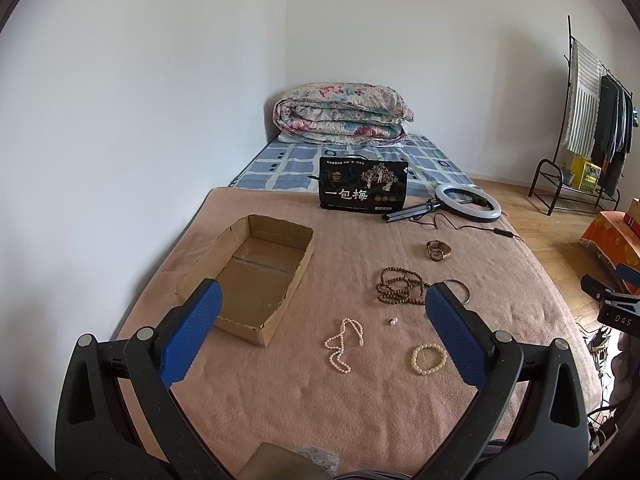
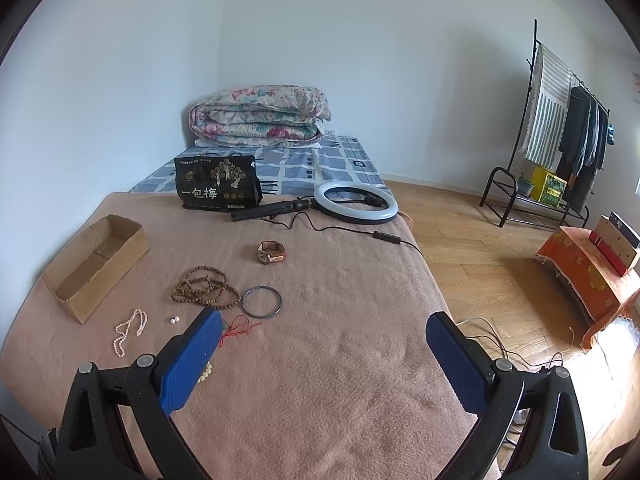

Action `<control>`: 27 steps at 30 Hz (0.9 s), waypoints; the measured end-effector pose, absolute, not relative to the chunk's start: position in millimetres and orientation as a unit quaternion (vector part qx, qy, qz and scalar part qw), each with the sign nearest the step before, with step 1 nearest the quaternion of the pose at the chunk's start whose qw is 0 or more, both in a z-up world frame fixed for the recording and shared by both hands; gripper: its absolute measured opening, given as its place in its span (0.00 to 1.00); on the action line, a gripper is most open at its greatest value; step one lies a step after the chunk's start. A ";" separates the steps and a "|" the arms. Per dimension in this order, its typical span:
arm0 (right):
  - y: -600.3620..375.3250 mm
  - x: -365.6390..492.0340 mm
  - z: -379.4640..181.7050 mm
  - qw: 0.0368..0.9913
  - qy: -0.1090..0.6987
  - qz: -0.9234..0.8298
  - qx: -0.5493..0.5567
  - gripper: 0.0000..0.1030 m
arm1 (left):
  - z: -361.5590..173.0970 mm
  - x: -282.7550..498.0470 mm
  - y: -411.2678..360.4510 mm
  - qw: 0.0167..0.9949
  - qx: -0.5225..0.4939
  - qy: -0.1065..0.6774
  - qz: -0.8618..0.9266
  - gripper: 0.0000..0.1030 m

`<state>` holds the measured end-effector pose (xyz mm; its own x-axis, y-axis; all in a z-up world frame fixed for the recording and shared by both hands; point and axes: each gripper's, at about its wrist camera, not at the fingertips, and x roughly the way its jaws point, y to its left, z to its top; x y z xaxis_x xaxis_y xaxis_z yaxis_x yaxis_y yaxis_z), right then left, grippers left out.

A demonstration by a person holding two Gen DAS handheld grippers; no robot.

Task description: Organize jewelry

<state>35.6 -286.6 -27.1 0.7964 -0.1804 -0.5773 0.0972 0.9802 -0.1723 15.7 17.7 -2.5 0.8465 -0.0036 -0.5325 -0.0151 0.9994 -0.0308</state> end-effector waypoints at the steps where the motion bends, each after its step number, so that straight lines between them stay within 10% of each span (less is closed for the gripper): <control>1: -287.3 37.1 -28.8 0.945 0.313 -0.073 -0.066 1.00 | -5.0 17.4 18.6 0.960 -0.018 0.280 0.004 1.00; 14: -290.9 71.1 -60.5 0.939 0.338 -0.020 -0.059 1.00 | -54.9 48.9 43.6 0.947 -0.011 0.321 0.001 0.99; 27: -267.3 139.0 -101.2 0.921 0.377 0.060 -0.076 1.00 | -110.5 84.7 35.5 0.915 -0.023 0.397 -0.062 0.64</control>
